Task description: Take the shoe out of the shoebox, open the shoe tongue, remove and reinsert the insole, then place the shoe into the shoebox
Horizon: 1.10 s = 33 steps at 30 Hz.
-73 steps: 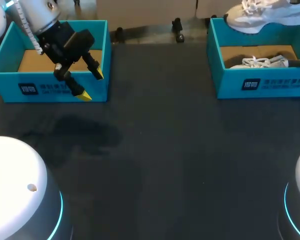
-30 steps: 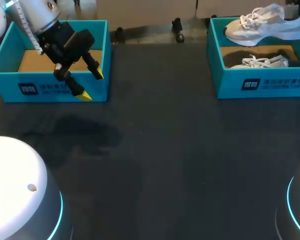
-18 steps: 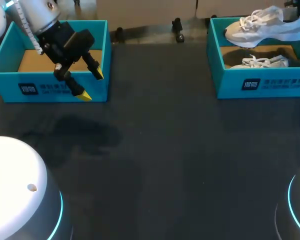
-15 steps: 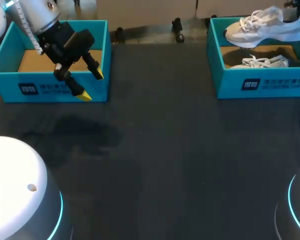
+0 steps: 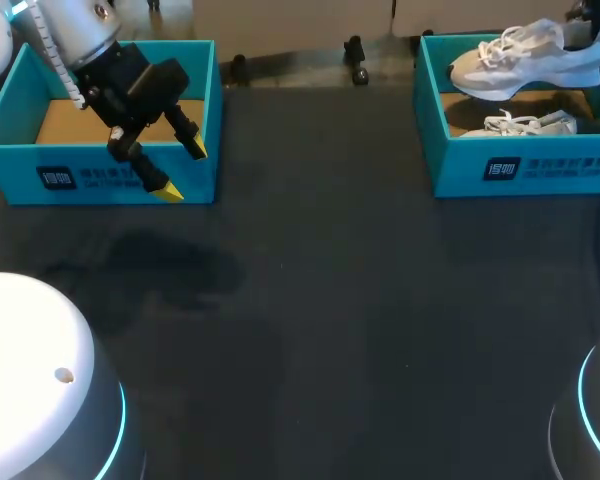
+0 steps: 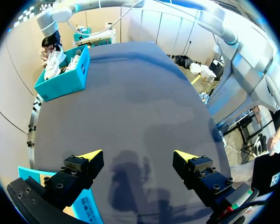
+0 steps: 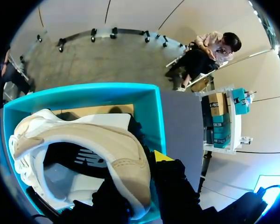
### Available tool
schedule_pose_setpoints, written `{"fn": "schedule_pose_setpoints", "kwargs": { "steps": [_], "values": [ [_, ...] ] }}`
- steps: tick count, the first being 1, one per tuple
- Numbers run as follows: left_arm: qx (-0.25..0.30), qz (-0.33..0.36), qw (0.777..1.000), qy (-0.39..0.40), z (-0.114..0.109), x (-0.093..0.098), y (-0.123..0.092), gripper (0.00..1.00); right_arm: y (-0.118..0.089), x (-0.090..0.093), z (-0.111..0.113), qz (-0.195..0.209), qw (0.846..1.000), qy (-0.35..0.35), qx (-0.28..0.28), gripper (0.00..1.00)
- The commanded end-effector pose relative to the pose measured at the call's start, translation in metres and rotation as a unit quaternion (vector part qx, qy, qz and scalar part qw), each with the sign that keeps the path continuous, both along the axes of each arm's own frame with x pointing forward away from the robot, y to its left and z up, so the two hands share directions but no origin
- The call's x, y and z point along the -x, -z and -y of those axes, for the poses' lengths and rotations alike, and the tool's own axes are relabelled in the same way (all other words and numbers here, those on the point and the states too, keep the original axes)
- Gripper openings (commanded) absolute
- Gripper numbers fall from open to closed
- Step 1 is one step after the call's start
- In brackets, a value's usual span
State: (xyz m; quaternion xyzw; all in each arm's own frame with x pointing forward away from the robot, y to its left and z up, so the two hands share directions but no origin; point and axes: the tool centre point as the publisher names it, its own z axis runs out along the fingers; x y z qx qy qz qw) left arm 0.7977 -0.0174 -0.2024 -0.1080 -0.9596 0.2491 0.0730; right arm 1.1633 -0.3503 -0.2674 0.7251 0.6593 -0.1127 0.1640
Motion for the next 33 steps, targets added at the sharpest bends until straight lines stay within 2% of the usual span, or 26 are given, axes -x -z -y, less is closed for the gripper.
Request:
{"fn": "schedule_pose_setpoints", "kwargs": {
  "steps": [1,33],
  "values": [
    [-0.001,0.0,1.0,0.0,0.0,0.0,0.0,1.0,0.005,-0.002,-0.001,-0.001,1.0,0.0,0.001,0.0],
    [-0.001,0.0,1.0,0.0,0.0,0.0,0.0,1.0,0.049,-0.008,-0.003,-0.003,1.0,0.002,0.009,0.0]
  ]
}}
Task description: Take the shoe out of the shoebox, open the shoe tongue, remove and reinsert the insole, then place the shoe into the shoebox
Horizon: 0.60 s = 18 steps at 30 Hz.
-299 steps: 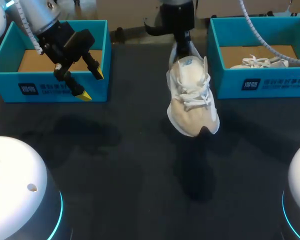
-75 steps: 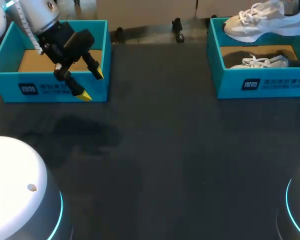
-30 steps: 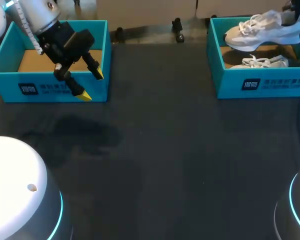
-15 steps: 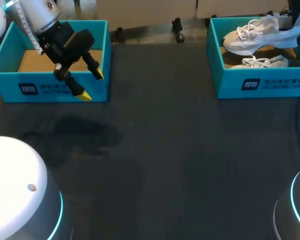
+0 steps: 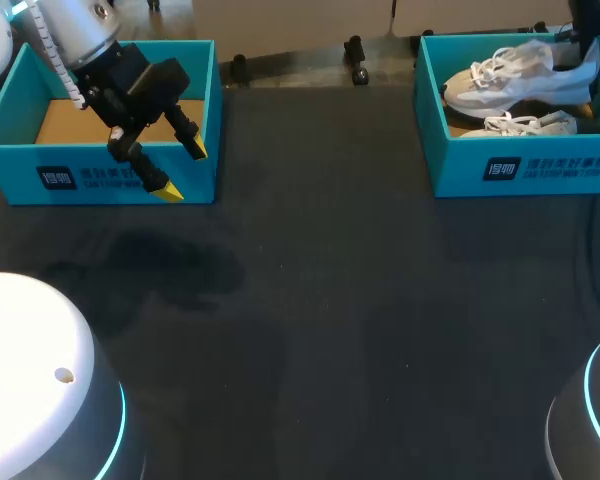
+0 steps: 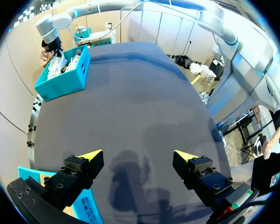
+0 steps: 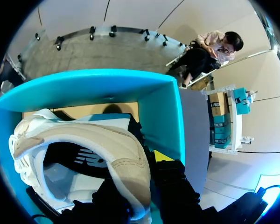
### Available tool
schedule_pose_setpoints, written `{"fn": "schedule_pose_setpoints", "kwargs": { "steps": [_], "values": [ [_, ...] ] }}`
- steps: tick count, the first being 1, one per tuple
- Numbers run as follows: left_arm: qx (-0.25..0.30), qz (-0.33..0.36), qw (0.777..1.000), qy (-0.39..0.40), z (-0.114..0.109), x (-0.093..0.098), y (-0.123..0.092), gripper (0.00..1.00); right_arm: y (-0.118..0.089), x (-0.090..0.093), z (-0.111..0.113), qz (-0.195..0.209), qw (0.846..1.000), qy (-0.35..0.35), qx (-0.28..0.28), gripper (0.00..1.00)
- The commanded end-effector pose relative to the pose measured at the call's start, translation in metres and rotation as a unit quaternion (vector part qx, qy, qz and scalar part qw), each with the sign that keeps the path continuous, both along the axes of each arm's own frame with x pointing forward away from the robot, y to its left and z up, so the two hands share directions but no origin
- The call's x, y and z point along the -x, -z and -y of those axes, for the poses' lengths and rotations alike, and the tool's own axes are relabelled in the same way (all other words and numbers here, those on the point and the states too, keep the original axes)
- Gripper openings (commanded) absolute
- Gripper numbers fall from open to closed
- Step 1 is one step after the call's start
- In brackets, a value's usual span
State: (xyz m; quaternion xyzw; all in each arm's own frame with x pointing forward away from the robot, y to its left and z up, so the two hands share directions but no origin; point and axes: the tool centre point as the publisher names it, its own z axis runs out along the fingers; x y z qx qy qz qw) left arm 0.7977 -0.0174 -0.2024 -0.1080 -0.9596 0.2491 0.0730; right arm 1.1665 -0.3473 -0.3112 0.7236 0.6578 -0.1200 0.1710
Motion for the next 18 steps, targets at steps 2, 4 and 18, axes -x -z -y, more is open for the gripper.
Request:
{"fn": "schedule_pose_setpoints", "kwargs": {
  "steps": [2,4,18],
  "values": [
    [-0.001,0.0,1.0,0.0,0.0,0.0,0.0,1.0,0.007,-0.004,0.0,-0.003,1.0,0.002,-0.003,0.0],
    [-0.001,0.0,1.0,0.0,0.0,0.0,0.0,1.0,0.009,-0.003,0.0,-0.004,1.0,0.001,-0.004,0.0],
    [-0.001,0.0,1.0,0.0,0.0,0.0,0.0,1.0,0.022,0.007,0.003,-0.006,1.0,0.012,-0.012,0.0]
  ]
}}
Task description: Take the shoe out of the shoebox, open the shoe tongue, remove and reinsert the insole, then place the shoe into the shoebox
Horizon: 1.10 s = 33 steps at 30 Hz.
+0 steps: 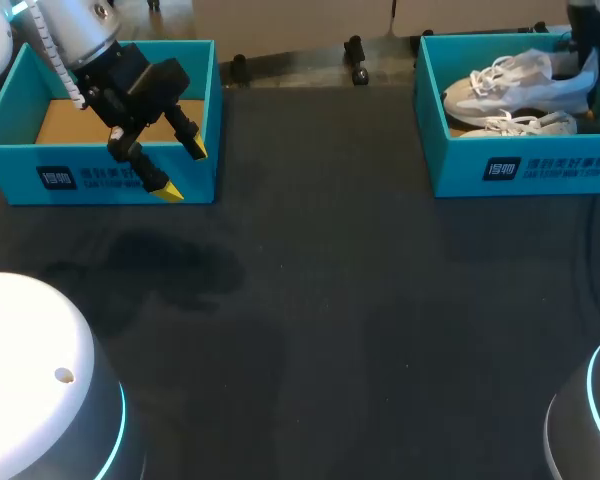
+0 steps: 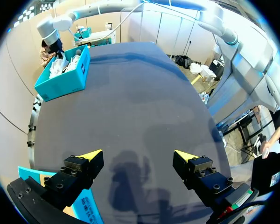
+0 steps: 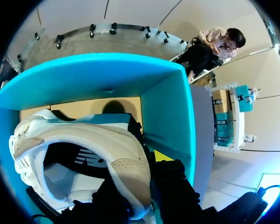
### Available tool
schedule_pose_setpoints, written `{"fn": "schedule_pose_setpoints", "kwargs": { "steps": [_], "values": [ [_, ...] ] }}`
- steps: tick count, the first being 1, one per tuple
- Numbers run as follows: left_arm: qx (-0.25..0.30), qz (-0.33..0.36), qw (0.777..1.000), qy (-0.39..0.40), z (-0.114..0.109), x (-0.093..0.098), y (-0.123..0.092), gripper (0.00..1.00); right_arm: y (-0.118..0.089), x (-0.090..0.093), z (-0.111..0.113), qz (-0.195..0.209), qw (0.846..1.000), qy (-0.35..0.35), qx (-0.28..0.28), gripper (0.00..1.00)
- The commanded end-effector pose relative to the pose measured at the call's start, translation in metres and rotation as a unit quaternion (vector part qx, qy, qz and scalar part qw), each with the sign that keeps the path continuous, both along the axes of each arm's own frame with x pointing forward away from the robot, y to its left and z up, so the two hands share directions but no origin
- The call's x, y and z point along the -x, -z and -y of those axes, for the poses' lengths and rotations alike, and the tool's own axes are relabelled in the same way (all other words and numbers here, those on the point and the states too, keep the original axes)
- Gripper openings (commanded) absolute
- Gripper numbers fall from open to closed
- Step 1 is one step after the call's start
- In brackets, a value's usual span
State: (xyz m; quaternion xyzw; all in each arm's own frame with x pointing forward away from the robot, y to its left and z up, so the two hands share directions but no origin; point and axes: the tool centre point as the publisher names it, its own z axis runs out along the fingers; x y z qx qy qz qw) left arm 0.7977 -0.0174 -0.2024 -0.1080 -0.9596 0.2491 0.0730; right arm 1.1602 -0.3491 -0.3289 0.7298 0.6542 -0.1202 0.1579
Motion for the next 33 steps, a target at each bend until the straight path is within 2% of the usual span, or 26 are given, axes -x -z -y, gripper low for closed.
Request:
{"fn": "schedule_pose_setpoints", "kwargs": {
  "steps": [1,19,30,33],
  "values": [
    [-0.001,0.0,1.0,0.0,0.0,0.0,0.0,1.0,0.006,0.0,0.001,0.001,1.0,0.005,-0.002,0.0],
    [-0.001,0.0,1.0,0.0,0.0,0.0,0.0,1.0,0.024,-0.001,0.005,0.002,1.0,0.01,-0.005,0.0],
    [-0.001,0.0,1.0,0.0,0.0,0.0,0.0,1.0,0.026,-0.003,0.006,0.009,1.0,0.017,-0.007,0.0],
    [-0.001,0.0,1.0,0.0,0.0,0.0,0.0,1.0,0.026,-0.003,0.007,0.011,1.0,0.017,-0.008,0.2]
  ]
}}
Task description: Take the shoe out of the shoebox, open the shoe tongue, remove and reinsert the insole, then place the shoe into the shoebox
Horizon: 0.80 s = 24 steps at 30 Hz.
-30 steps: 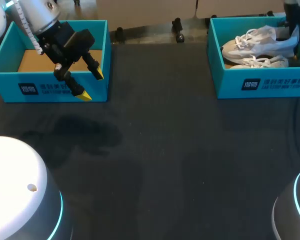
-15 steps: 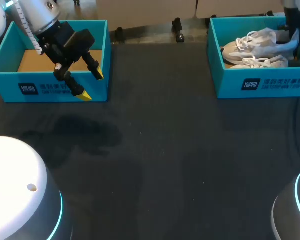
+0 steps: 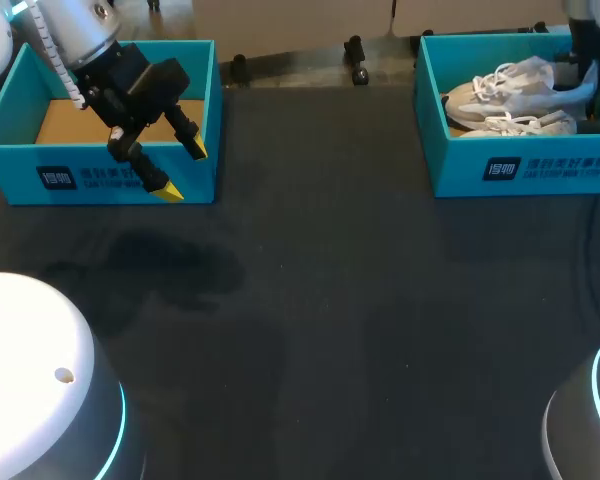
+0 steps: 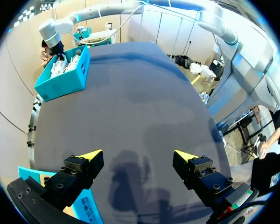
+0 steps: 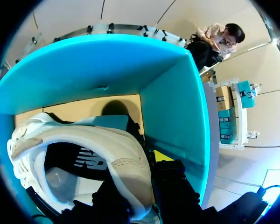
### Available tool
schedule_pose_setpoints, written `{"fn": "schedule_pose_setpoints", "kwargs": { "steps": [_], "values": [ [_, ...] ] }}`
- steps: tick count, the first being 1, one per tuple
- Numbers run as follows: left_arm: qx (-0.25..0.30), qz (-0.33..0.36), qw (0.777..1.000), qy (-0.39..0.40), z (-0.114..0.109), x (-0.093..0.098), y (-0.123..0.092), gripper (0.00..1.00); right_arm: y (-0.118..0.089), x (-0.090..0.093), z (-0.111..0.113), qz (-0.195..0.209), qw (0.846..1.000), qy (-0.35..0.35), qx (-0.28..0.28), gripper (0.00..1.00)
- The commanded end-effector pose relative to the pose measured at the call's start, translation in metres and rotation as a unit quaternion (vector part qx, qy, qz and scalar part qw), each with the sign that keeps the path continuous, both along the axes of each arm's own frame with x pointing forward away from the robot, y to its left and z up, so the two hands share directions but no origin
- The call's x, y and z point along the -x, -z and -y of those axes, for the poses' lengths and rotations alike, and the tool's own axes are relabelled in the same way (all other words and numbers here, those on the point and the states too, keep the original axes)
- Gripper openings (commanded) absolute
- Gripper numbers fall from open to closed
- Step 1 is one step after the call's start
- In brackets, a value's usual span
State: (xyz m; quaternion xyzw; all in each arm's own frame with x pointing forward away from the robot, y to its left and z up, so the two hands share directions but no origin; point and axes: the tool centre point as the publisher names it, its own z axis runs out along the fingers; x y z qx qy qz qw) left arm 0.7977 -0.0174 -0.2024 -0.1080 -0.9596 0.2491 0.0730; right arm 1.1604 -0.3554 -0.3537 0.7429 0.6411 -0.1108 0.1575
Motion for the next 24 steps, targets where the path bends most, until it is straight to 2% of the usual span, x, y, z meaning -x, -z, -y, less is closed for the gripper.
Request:
{"fn": "schedule_pose_setpoints", "kwargs": {
  "steps": [1,10,12,14,24],
  "values": [
    [-0.001,0.0,1.0,0.0,0.0,0.0,0.0,1.0,0.0,-0.003,0.001,0.001,1.0,0.001,0.0,0.23],
    [-0.001,0.0,1.0,0.0,0.0,0.0,0.0,1.0,-0.001,-0.001,0.003,0.004,1.0,0.006,0.001,0.28],
    [-0.001,0.0,1.0,0.0,0.0,0.0,0.0,1.0,-0.004,-0.001,0.004,0.006,1.0,0.009,0.003,0.32],
    [-0.001,0.0,1.0,0.0,0.0,0.0,0.0,1.0,-0.004,0.0,0.005,0.008,1.0,0.01,0.004,0.44],
    [-0.001,0.0,1.0,0.0,0.0,0.0,0.0,1.0,-0.025,0.003,0.001,0.028,0.999,0.014,0.012,0.44]
  ]
}}
